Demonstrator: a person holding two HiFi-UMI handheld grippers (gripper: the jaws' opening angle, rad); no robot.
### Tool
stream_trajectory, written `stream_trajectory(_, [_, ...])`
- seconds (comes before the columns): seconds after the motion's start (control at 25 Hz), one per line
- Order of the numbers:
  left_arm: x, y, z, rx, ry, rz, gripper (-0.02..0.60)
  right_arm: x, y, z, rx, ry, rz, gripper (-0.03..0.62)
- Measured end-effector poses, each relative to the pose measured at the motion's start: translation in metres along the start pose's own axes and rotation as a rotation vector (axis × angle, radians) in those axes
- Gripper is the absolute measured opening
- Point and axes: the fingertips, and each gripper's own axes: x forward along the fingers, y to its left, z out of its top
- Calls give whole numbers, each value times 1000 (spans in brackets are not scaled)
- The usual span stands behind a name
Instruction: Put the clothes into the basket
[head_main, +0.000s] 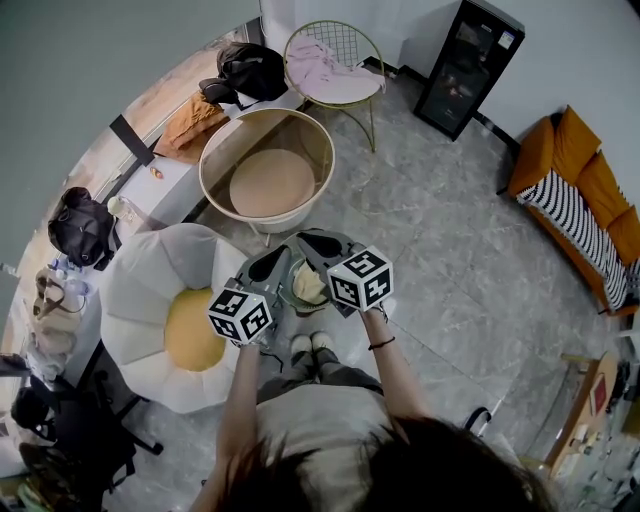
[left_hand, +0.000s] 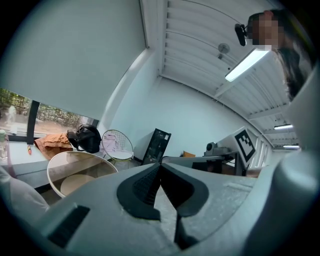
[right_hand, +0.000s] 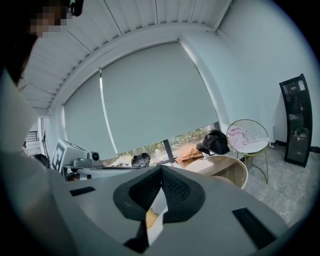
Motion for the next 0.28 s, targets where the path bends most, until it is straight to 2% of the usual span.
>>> stream_trajectory(0.28, [0,-2,4,10,0,-3,11,-1,3,9,-14,-25,-10,8])
